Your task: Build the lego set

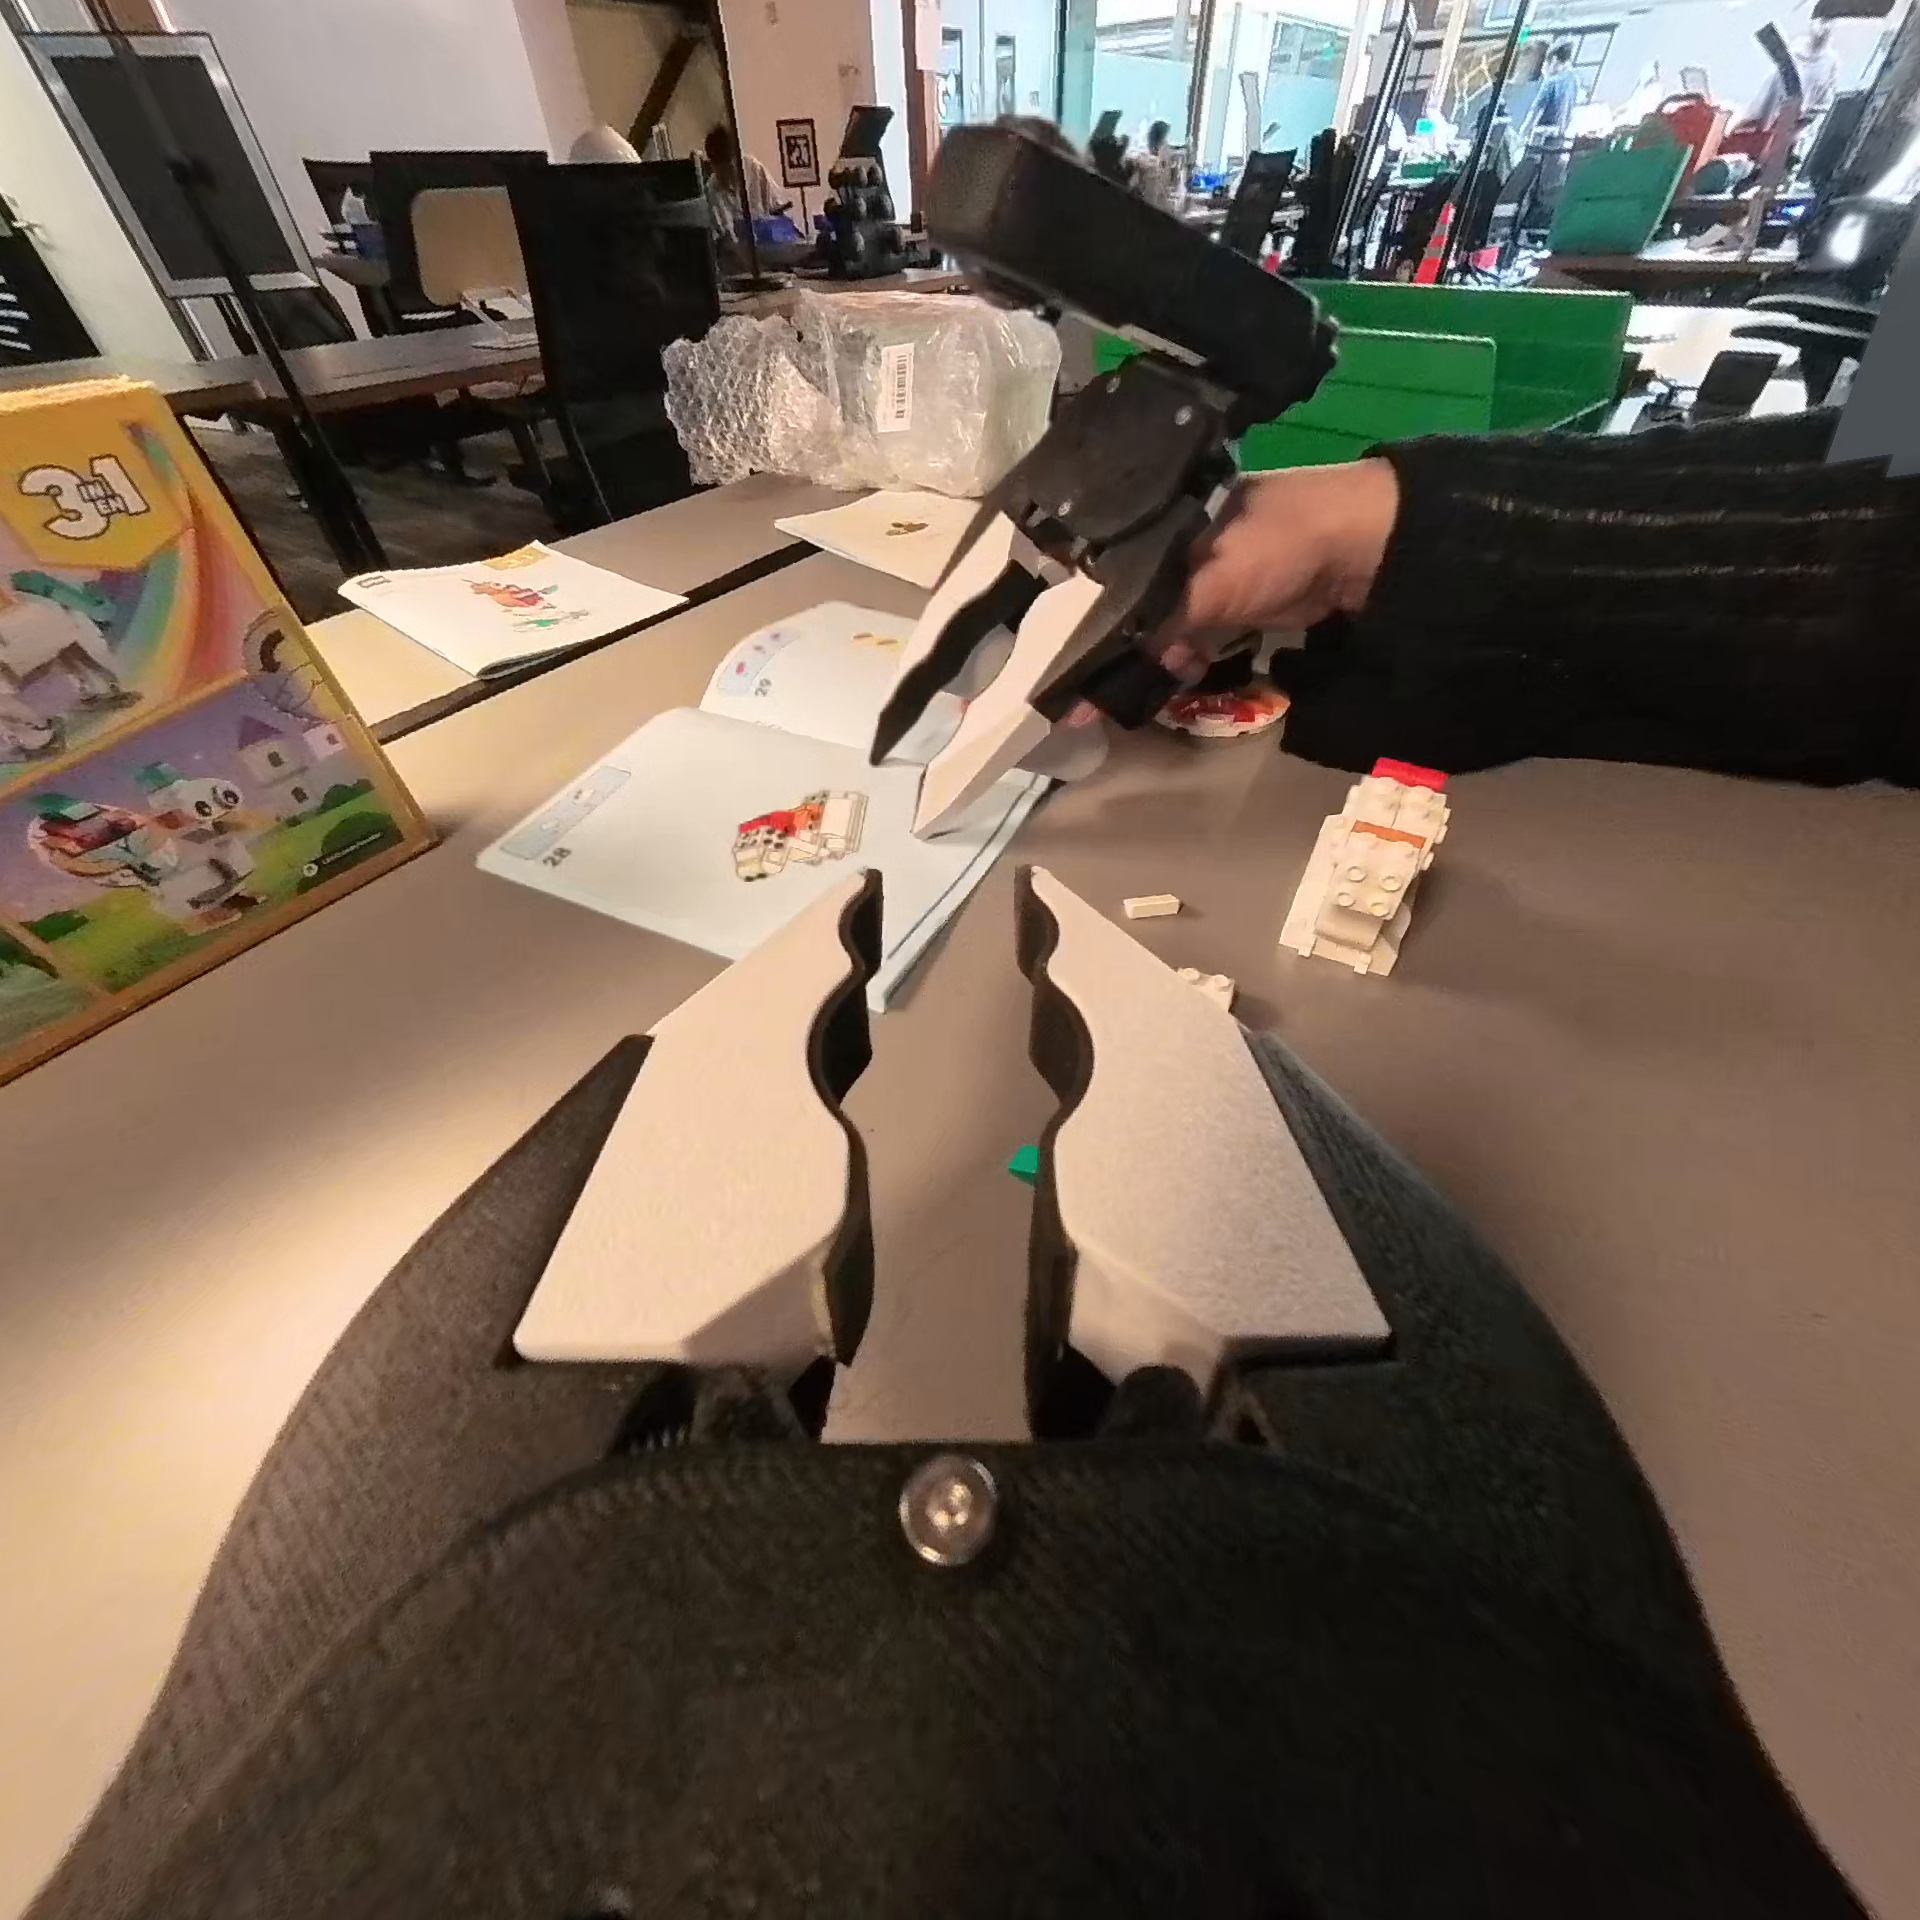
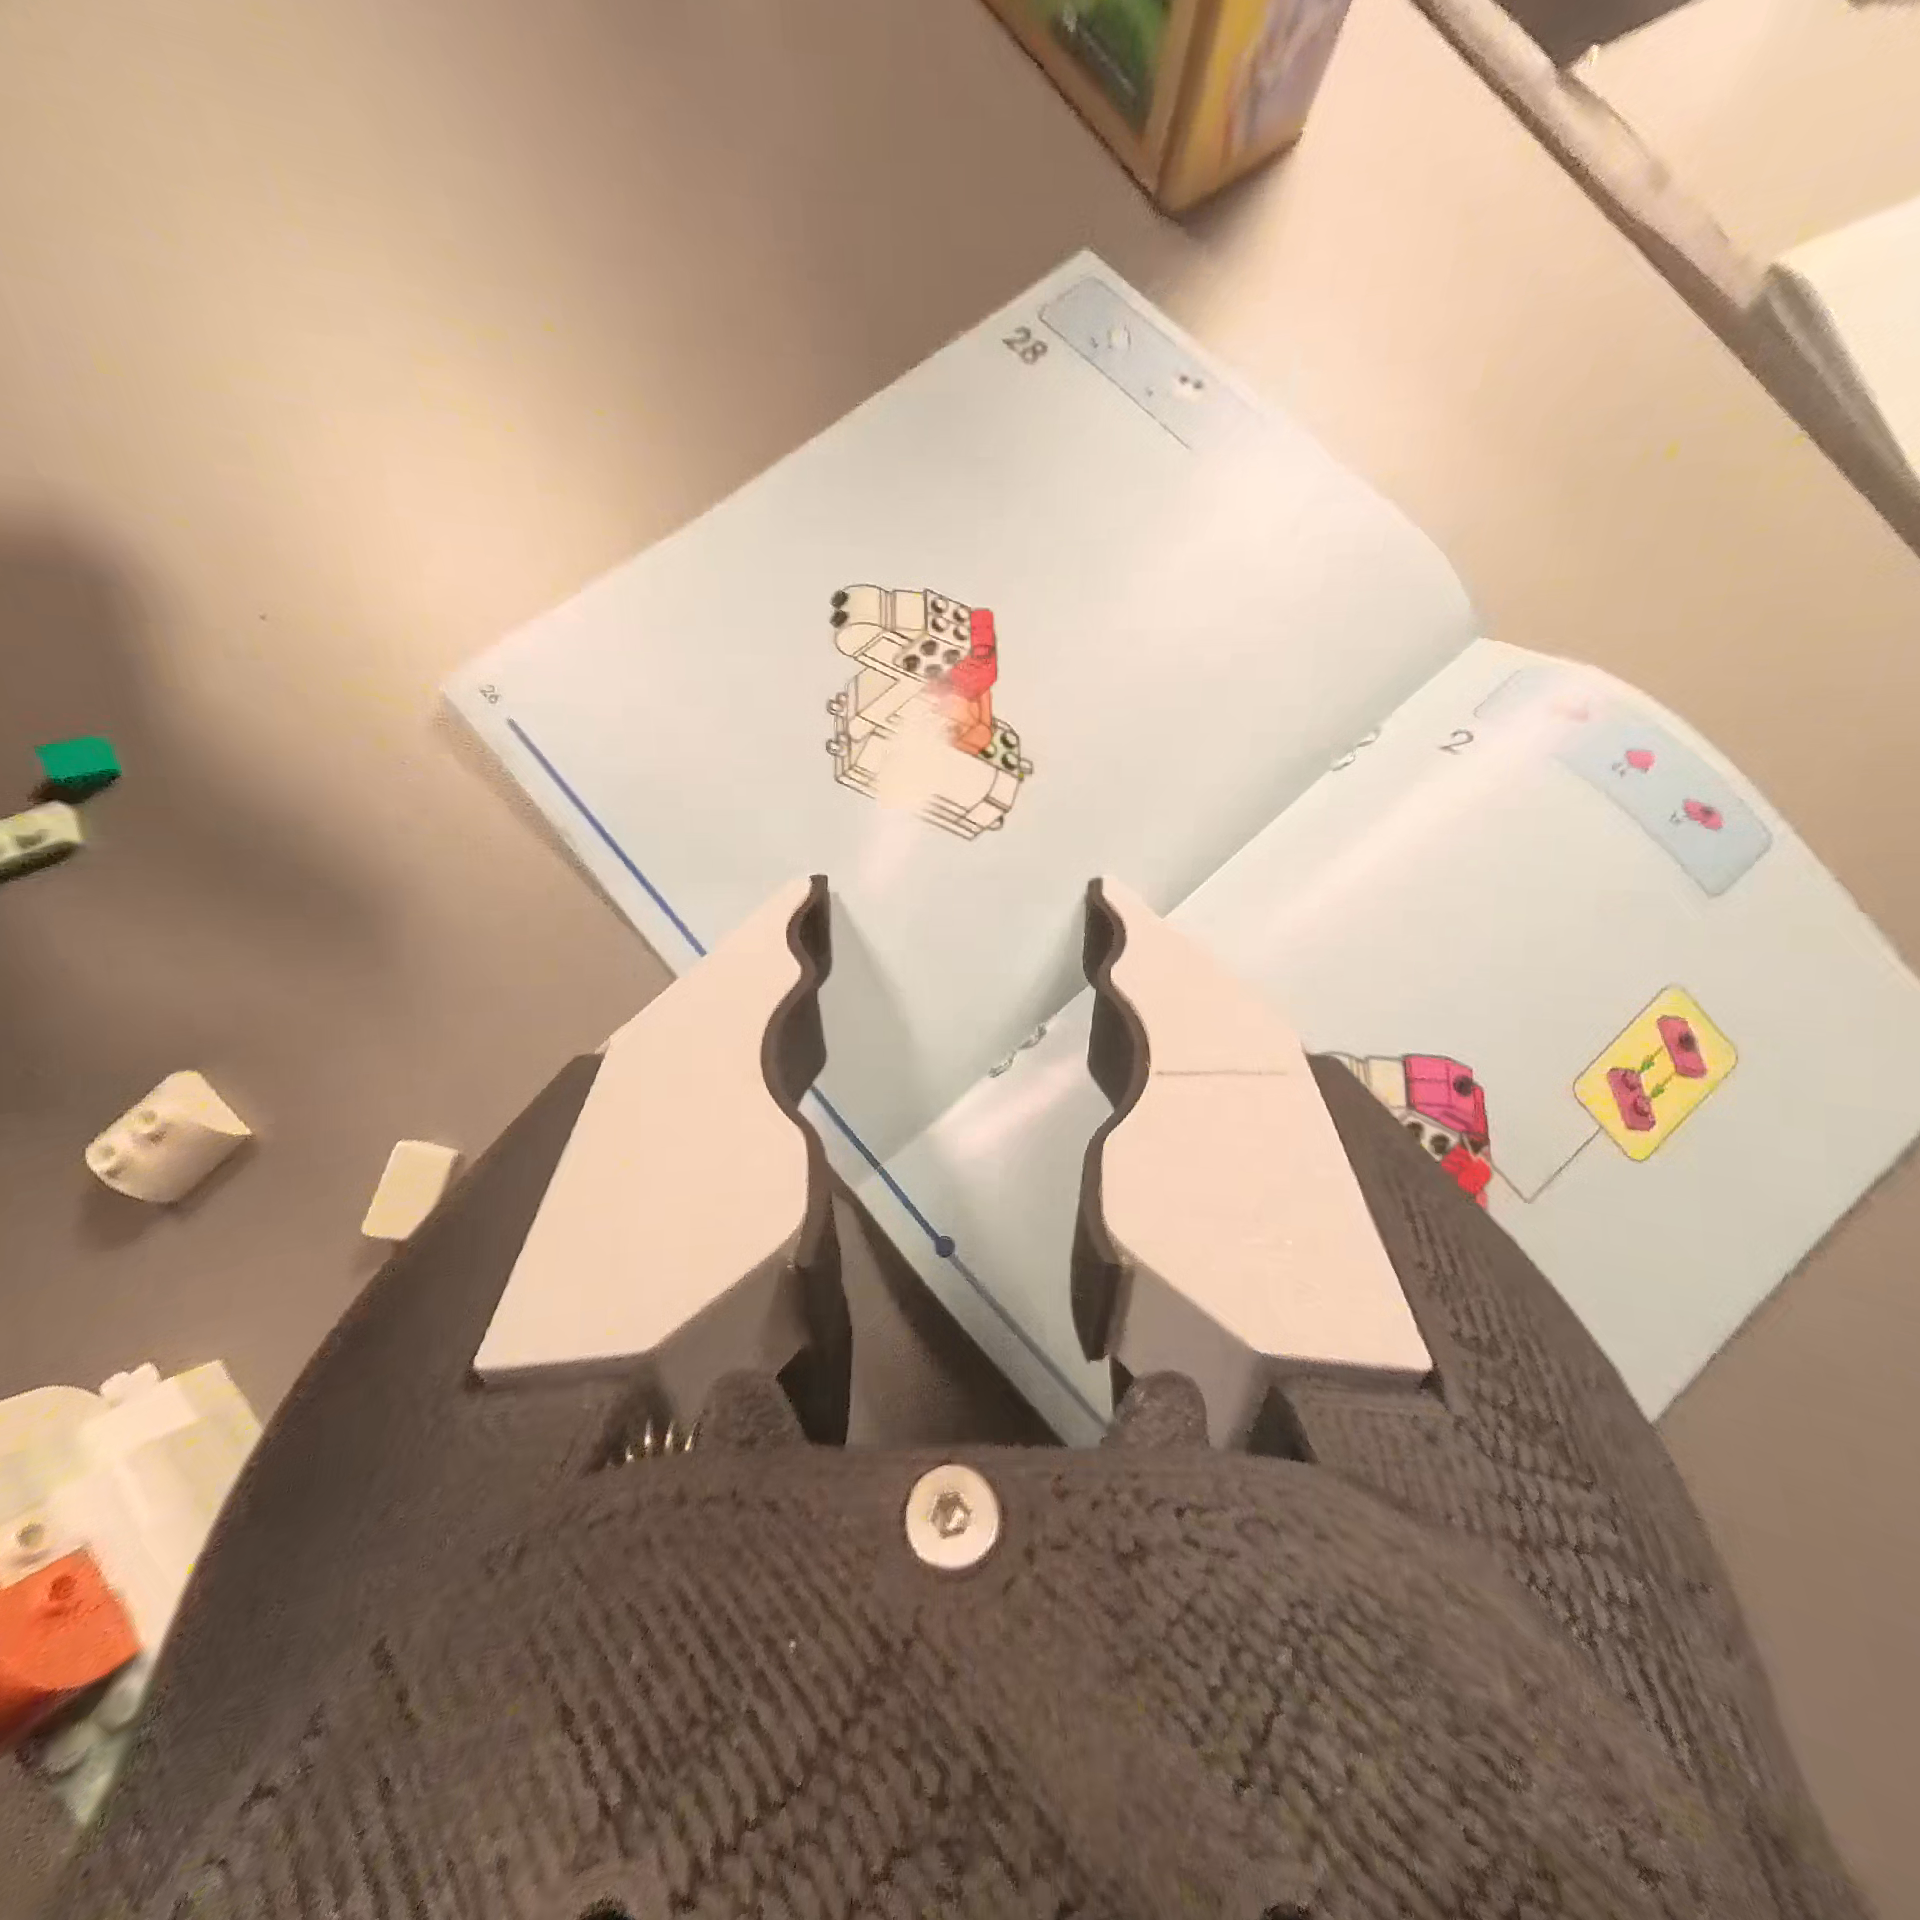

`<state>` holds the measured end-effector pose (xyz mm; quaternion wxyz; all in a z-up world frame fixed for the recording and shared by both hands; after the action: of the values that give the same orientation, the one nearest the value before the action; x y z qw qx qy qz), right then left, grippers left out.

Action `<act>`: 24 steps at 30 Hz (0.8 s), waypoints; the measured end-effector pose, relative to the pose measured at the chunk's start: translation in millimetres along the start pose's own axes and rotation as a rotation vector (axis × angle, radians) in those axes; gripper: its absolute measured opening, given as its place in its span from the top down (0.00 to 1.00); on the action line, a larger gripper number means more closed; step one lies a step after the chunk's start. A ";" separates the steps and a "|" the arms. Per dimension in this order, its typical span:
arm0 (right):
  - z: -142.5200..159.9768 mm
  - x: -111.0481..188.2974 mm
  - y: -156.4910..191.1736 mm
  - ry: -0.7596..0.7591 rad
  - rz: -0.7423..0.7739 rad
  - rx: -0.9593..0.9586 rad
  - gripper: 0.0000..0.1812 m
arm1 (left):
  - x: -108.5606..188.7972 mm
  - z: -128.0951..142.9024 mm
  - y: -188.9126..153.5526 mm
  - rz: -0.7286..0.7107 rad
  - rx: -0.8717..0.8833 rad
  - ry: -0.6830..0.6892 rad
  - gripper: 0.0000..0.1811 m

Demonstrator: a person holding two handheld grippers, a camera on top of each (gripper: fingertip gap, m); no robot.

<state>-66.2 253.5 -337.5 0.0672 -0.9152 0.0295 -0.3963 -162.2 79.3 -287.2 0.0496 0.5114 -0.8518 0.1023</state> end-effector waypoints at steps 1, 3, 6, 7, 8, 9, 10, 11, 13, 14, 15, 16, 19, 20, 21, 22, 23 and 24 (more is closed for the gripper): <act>2.3 2.1 -1.1 0.010 0.008 -0.018 0.73 | 0.2 -0.3 -1.2 0.002 -0.007 0.000 0.87; 7.8 7.2 -2.4 0.024 0.030 -0.043 0.73 | -0.1 0.1 -3.8 0.006 -0.024 0.006 0.87; 17.6 16.1 -2.6 0.024 0.051 -0.073 0.73 | -1.0 1.7 -7.7 0.007 -0.056 0.017 0.87; 21.1 19.3 -1.9 0.023 0.056 -0.084 0.73 | -1.1 2.1 -8.6 0.004 -0.068 0.019 0.87; 24.4 22.7 -0.8 0.023 0.060 -0.090 0.73 | -1.2 2.1 -9.6 0.003 -0.077 0.019 0.87; 27.4 25.9 0.8 0.023 0.062 -0.092 0.73 | -1.1 2.0 -10.8 0.005 -0.083 0.019 0.87; 30.1 29.0 2.8 0.026 0.064 -0.093 0.73 | -1.1 1.4 -12.0 0.008 -0.086 0.016 0.87; 32.7 31.9 4.9 0.028 0.065 -0.096 0.73 | -0.9 0.8 -13.0 0.012 -0.086 0.013 0.87; 37.0 37.2 10.1 0.030 0.064 -0.096 0.73 | -0.6 -0.2 -14.4 0.015 -0.087 0.008 0.87; 38.8 39.4 12.9 0.029 0.064 -0.094 0.73 | -0.4 -0.4 -14.6 0.015 -0.089 0.005 0.87; 40.3 41.2 15.4 0.026 0.064 -0.094 0.73 | -0.1 -0.7 -14.7 0.014 -0.090 0.002 0.88; 41.6 42.7 17.7 0.021 0.064 -0.093 0.73 | 0.1 -1.1 -15.0 0.015 -0.090 -0.001 0.88; 44.2 45.2 21.8 0.000 0.069 -0.094 0.73 | 0.1 -1.4 -15.6 0.021 -0.084 -0.005 0.88; 44.9 45.6 22.4 -0.008 0.072 -0.094 0.73 | 0.0 -1.2 -15.9 0.023 -0.082 -0.004 0.88; 45.6 46.2 23.4 -0.015 0.074 -0.092 0.73 | -0.2 -0.7 -16.4 0.026 -0.080 -0.002 0.88; 46.3 47.2 24.6 -0.017 0.073 -0.087 0.73 | -0.6 0.3 -17.3 0.034 -0.073 0.009 0.87; 47.0 48.0 25.9 -0.020 0.070 -0.082 0.73 | -1.0 1.2 -18.2 0.041 -0.064 0.022 0.86; 47.3 48.7 26.8 -0.023 0.067 -0.075 0.73 | -1.1 1.4 -19.3 0.048 -0.062 0.027 0.85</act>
<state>1.6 226.5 -338.3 0.0464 -0.9200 0.0744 -0.3821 -144.6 71.1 -286.3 0.0746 0.4873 -0.8660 0.0839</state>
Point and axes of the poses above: each gripper's, where its closed fingertips meet, x back along the fingers, z out of its underside, y = z × x across the jaws, the point moved 5 cm from there along x, back along the fingers, and after that the axes turned 9 degrees about x, right-handed, at the moved point
